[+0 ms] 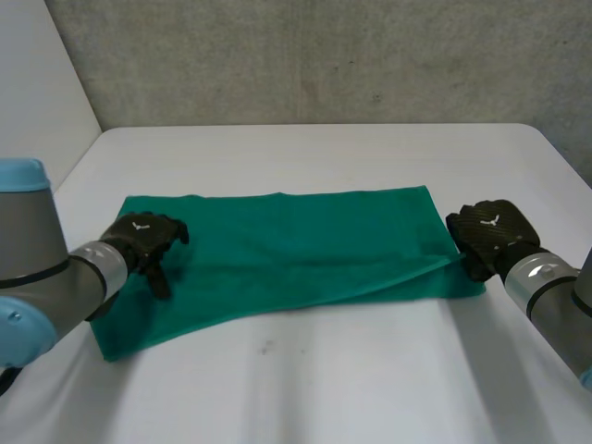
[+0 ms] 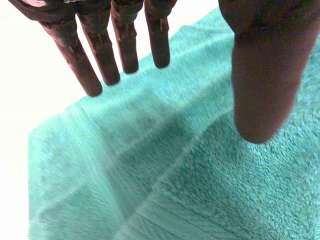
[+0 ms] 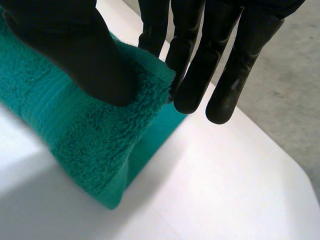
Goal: Fold the towel.
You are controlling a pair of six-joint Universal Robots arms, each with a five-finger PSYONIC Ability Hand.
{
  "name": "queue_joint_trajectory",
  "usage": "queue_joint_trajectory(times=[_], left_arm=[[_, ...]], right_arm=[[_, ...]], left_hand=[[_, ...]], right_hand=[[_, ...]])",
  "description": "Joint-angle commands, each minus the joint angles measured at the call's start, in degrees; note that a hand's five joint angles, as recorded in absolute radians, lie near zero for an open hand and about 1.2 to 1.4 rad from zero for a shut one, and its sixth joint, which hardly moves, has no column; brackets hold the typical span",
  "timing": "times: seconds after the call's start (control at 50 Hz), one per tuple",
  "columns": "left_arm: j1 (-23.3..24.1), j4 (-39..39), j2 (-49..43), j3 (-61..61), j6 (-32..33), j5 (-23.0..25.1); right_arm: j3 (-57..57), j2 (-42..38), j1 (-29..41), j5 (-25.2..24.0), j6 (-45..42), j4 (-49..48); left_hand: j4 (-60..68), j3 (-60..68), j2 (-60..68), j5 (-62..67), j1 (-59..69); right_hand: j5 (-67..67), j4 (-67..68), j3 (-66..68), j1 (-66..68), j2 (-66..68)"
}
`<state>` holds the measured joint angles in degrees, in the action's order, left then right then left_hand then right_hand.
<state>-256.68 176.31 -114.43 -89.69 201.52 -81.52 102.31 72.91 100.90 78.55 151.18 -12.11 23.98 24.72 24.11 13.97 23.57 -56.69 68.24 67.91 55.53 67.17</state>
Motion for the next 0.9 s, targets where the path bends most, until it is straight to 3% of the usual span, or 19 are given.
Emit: queue_joint_trajectory(times=[0.02, 0.16, 0.32, 0.48, 0.9], left_arm=[[0.12, 0.18, 12.37, -10.14, -0.25, -0.04], [-1.19, 2.98, 18.97, -20.96, -0.25, -0.83], [-4.53, 7.29, 18.98, -28.61, -2.18, -8.91], [-4.89, 8.08, 15.21, -28.53, -5.70, -8.83], [-4.01, 11.25, 7.82, -24.40, -6.67, -8.57]], right_arm=[[0.34, 0.22, -1.85, 3.18, 0.08, -2.56], [1.57, 0.13, -1.67, 3.18, 0.08, -2.74], [2.01, -0.48, -1.50, 3.01, 0.08, -2.83], [2.19, -0.57, -1.41, 2.92, 0.08, -2.83], [3.24, -0.57, -1.32, 2.92, 0.08, -4.06]], left_hand=[[-10.90, -11.64, -11.03, -10.89, -10.48], [-10.74, -11.48, -10.87, -10.73, -10.33], [-7.20, -7.95, -7.34, -7.19, -6.79], [-4.36, -5.10, -4.49, -4.35, -3.95], [6.59, 5.85, 6.46, 6.60, 7.00]], right_hand=[[-13.31, 11.76, 12.09, 24.47, 12.83], [-13.31, 11.76, 12.09, 24.47, 12.83], [-13.31, 11.76, 12.09, 24.47, 12.83], [-13.31, 11.76, 12.09, 24.47, 12.83], [-13.31, 11.76, 12.09, 24.47, 12.83]])
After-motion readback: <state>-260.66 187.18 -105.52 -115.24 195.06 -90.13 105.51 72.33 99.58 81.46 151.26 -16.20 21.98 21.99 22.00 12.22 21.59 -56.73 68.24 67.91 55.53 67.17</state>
